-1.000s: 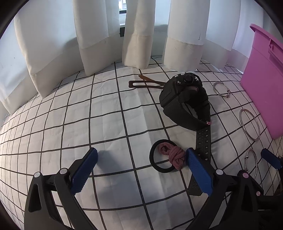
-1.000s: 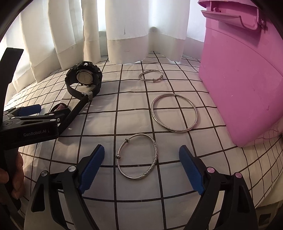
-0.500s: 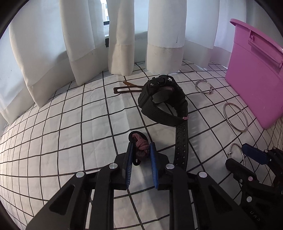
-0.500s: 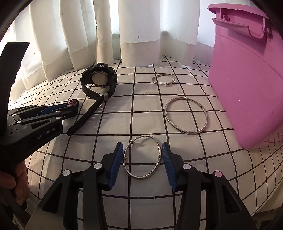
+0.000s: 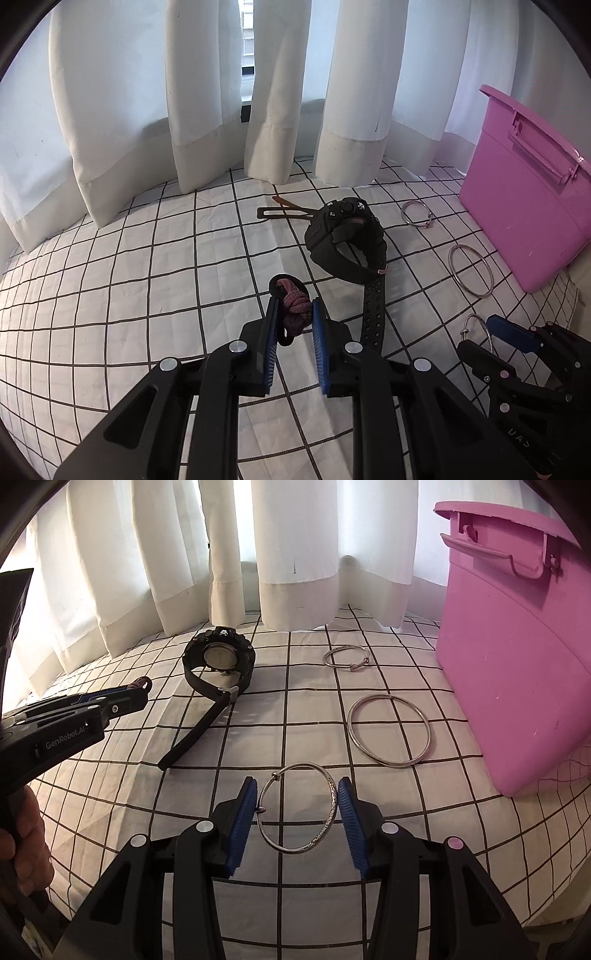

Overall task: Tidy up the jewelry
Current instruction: 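Carry hair tie and bangle over the pink tub and open both tools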

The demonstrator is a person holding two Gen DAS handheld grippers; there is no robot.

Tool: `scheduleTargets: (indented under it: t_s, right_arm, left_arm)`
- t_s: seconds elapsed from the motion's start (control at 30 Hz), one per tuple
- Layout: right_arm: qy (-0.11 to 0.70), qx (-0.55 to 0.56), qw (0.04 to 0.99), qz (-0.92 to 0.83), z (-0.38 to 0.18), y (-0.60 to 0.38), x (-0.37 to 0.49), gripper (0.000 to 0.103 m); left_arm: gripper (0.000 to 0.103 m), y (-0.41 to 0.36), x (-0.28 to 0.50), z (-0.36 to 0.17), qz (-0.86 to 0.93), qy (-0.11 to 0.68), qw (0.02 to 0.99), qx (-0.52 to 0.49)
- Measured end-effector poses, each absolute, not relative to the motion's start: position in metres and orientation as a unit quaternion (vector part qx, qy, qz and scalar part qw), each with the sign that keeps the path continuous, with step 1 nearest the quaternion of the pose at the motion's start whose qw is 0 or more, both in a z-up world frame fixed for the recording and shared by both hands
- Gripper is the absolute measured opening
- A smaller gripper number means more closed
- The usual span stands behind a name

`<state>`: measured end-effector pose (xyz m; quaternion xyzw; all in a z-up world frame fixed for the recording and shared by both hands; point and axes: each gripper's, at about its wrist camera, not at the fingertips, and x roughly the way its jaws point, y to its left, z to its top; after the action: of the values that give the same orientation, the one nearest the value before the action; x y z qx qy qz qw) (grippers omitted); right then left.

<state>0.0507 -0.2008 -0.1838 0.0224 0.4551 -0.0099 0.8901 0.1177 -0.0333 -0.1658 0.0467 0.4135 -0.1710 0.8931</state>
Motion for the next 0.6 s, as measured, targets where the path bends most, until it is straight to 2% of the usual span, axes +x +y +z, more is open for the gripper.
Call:
scheduleTargets:
  t_s: [0.23,0.6]
  right_arm:
    - [0.445,0.012,0.896,-0.007,-0.145,-0.199,0.051,0.044]
    - [0.394,0.041,0.918,-0.003,-0.046,-0.209,0.044,0.044]
  left_arm:
    - [0.018,-0.036,0.114,-0.139,-0.177,0.408,0.894,0.056]
    - [0.018,-0.045,0.1,-0.054,-0.211,0.372,0.903,0.044]
